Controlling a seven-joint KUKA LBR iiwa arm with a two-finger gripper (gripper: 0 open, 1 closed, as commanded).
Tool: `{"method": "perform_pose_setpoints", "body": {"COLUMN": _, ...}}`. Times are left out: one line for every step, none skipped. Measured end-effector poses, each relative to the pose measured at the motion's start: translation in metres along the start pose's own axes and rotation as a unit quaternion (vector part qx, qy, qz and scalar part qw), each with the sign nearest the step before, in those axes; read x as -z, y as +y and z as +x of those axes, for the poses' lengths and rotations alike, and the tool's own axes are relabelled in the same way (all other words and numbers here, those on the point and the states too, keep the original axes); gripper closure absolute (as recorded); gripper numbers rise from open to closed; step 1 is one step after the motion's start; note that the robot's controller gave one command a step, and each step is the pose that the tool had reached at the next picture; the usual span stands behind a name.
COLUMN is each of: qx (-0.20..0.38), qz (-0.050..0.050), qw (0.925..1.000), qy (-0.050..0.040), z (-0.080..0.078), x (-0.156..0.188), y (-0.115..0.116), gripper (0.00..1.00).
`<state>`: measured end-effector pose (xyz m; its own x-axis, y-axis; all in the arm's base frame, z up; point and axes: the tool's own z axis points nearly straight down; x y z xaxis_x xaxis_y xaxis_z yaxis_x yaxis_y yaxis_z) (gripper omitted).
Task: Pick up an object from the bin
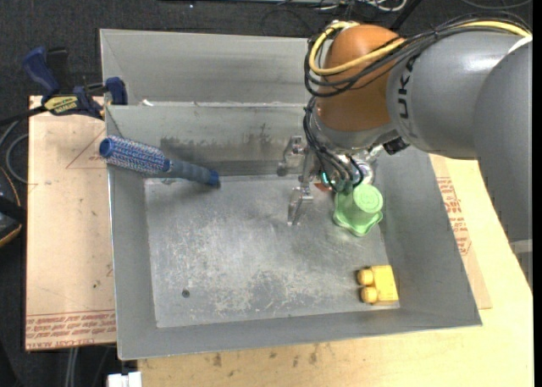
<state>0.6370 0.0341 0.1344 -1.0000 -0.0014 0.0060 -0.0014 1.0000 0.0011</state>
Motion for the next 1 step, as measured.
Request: {"method": "perform_pose_setpoints", "body": {"qx": -0.033, "qz": 0.001, "qw": 0.9994, "qy": -0.0086, "z": 0.0099, "x": 0.0972, "y": -0.0446, "gripper": 0.0}}
